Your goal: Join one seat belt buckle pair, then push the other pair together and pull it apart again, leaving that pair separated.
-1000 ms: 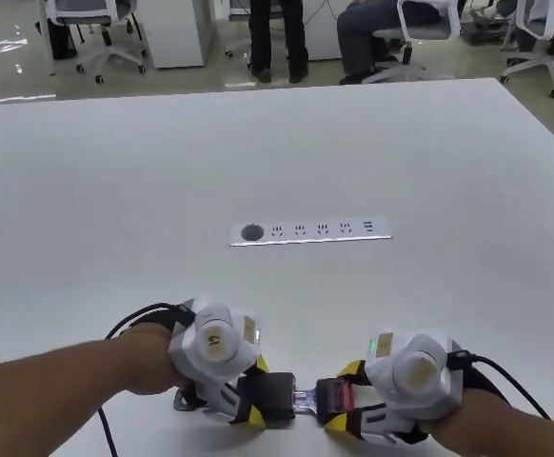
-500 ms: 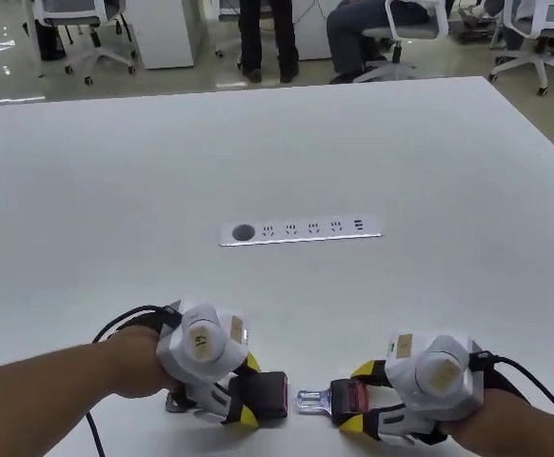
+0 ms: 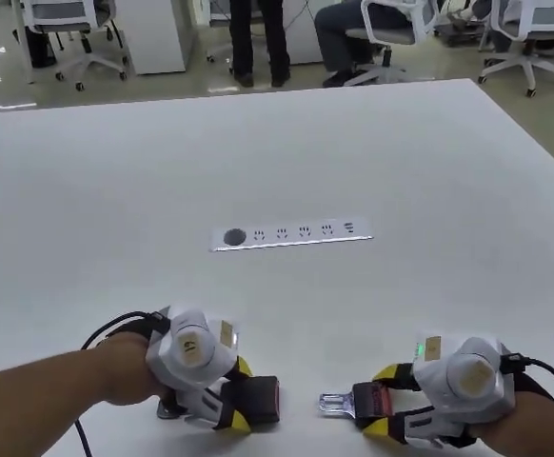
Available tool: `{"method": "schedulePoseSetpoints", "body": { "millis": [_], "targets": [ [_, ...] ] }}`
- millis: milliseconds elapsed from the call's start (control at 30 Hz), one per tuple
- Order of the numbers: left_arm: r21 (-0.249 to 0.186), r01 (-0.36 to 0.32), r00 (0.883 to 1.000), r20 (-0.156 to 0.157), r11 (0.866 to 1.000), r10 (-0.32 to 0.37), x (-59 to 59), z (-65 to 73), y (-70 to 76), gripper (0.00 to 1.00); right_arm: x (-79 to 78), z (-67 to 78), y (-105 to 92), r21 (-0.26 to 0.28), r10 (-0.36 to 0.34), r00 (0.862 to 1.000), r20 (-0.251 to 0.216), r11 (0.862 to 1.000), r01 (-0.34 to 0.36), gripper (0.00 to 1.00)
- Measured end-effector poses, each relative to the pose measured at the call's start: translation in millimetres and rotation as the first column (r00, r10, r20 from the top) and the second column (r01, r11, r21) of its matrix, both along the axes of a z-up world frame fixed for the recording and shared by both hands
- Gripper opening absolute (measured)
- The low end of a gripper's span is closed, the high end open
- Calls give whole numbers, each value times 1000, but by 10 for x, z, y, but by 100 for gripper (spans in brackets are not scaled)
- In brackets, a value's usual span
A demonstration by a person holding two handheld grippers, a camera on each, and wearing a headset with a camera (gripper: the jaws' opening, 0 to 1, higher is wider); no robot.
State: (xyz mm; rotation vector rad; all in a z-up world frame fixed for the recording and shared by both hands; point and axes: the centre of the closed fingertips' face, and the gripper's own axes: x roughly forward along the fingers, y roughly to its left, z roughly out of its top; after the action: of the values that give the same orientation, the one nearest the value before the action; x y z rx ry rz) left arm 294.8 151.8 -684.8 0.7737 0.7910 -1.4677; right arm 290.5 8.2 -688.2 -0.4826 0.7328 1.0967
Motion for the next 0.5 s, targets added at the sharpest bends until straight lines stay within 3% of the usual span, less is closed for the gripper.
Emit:
{"method": "schedulePoseSetpoints", "body": {
  "millis": [500],
  "targets": [
    [-3,1,1000,0,1000,-1,-3,-18,16,35,-92,25,-290,3,-45,999,0,999,45,35]
  ]
}}
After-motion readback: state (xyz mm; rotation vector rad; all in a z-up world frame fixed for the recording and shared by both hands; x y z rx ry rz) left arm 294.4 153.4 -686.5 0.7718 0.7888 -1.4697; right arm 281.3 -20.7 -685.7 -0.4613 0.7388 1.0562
